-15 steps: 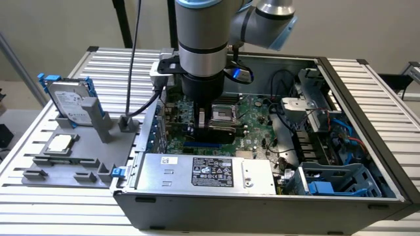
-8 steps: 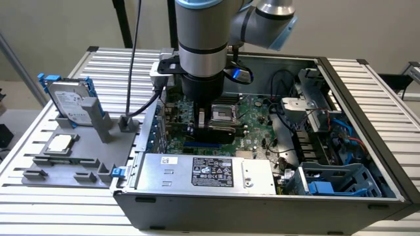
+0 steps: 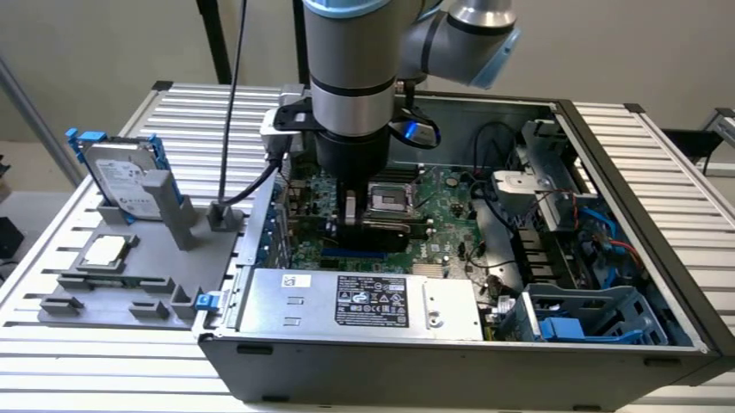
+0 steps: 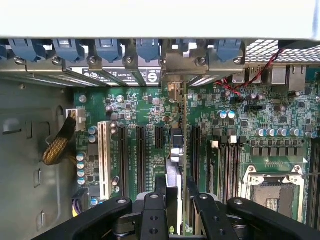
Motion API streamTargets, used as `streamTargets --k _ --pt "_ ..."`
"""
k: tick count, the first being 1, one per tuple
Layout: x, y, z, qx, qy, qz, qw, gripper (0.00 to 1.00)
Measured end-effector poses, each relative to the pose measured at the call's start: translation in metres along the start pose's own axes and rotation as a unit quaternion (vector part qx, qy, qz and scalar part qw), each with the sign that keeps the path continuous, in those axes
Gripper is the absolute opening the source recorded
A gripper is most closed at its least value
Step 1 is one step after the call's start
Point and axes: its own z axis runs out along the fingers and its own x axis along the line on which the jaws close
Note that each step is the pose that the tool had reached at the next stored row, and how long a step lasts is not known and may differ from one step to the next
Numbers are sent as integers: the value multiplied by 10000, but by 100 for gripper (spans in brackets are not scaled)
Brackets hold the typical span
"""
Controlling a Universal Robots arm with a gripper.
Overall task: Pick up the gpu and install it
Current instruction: 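Insert the gpu into the slot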
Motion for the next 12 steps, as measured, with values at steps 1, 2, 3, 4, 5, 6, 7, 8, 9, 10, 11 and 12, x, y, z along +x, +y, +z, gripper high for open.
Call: streamTargets --k 1,2,3,4,5,6,7,8,9,10,11,12 --pt "0 2 3 1 -1 0 10000 26" --pt "-1 3 6 1 -1 0 10000 26" --pt "-1 3 8 0 0 -1 10000 26" --pt "-3 4 11 0 1 0 10000 26" --pt "-4 4 13 0 2 0 10000 26" --pt "-5 4 16 0 3 0 10000 26" --pt "-6 4 19 0 5 0 10000 26" --pt "-7 4 22 -1 7 0 10000 26" --pt "-8 4 25 -2 8 0 10000 26" --pt "-9 4 29 -2 10 0 10000 26" --pt "-9 5 33 -3 12 0 10000 26" --pt "-10 5 36 -5 14 0 10000 26"
